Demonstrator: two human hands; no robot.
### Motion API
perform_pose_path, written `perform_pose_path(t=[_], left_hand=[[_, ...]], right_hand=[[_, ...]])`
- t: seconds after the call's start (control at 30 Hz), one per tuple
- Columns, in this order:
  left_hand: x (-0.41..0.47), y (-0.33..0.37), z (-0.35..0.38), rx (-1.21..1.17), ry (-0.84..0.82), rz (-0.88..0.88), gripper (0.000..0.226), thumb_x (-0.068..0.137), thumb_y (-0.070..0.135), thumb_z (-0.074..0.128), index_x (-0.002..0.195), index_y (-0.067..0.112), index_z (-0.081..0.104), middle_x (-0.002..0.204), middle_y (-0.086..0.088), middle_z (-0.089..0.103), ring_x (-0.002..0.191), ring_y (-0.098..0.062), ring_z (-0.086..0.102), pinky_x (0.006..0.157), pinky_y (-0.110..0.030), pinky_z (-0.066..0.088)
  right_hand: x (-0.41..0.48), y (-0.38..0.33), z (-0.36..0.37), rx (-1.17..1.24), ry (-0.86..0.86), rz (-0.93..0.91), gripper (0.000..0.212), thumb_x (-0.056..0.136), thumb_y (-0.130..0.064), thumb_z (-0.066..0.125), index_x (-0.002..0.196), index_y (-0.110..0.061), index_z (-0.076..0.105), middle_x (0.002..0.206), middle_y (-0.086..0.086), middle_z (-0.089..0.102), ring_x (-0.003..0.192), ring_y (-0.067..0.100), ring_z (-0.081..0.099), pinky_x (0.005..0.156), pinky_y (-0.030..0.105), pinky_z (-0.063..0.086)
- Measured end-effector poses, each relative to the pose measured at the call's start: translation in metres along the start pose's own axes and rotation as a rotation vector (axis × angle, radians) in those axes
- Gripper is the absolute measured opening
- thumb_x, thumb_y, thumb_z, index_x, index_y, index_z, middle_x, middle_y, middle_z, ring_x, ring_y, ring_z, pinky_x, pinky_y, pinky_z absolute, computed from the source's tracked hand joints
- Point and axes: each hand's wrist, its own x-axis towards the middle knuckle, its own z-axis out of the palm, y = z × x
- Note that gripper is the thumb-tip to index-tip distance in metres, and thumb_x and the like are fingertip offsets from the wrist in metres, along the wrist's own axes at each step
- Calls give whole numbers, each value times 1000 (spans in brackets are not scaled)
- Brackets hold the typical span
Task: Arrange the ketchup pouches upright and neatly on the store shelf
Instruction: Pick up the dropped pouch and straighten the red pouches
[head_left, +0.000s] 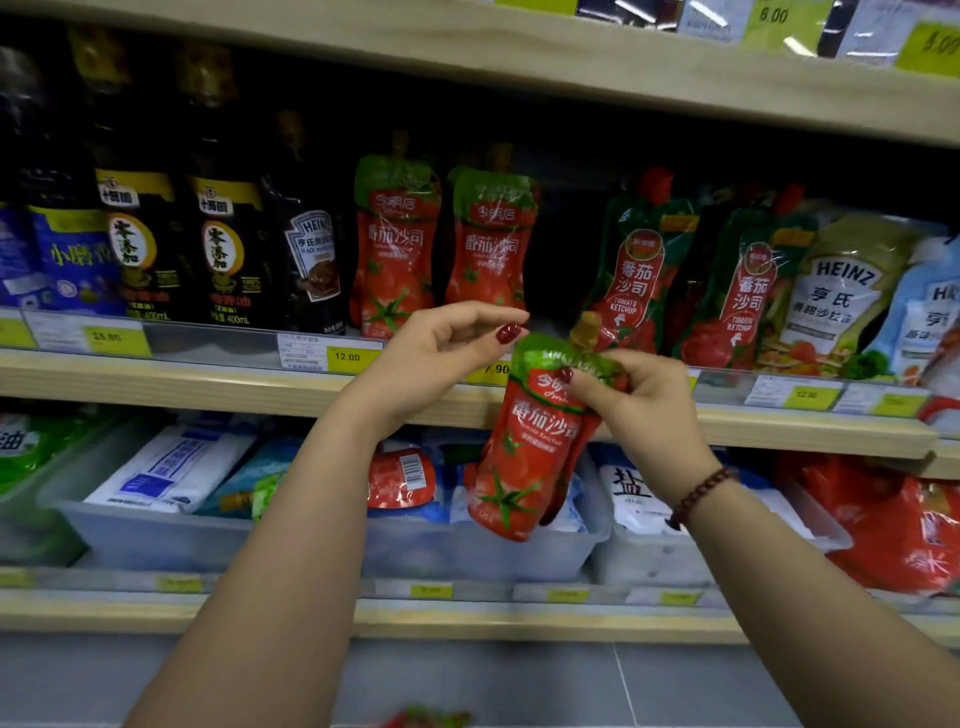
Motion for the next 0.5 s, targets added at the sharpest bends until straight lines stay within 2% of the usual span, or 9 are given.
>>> perform_pose_path(t=[0.13, 0.23, 0.33, 0.5], left_hand=[[-1, -3, 5, -135, -89, -35, 38, 72, 27, 68, 109, 20, 63, 104, 8, 69, 99, -5, 64, 78, -16, 50], [-2, -7, 2, -176, -84, -54, 49, 64, 22, 76, 111, 24, 61, 103, 7, 70, 97, -8, 66, 75, -18, 51], [-1, -9, -1, -133, -33, -45, 49, 63, 16, 80, 107, 28, 62, 102, 8, 72, 96, -10, 67, 74, -20, 53], [-1, -8, -8, -172, 109, 27, 48, 57, 21, 82, 102, 26, 66, 102, 3, 73, 96, -15, 68, 76, -25, 55]], right_hand=[[20, -31, 1, 121, 41, -25, 12, 79, -7, 68, 79, 5, 66, 80, 16, 71, 74, 24, 67, 69, 39, 59], [35, -47, 4, 209, 41, -2, 4, 80, -9, 68, 80, -5, 69, 77, 7, 73, 75, 20, 70, 64, 33, 58], [45, -57, 11, 272, 33, 11, 3, 80, -13, 68, 77, -14, 68, 73, -2, 74, 72, 17, 71, 56, 27, 56], [56, -72, 24, 321, -34, -1, 6, 78, -17, 71, 83, -16, 69, 81, -1, 75, 78, 17, 71, 63, 29, 57]])
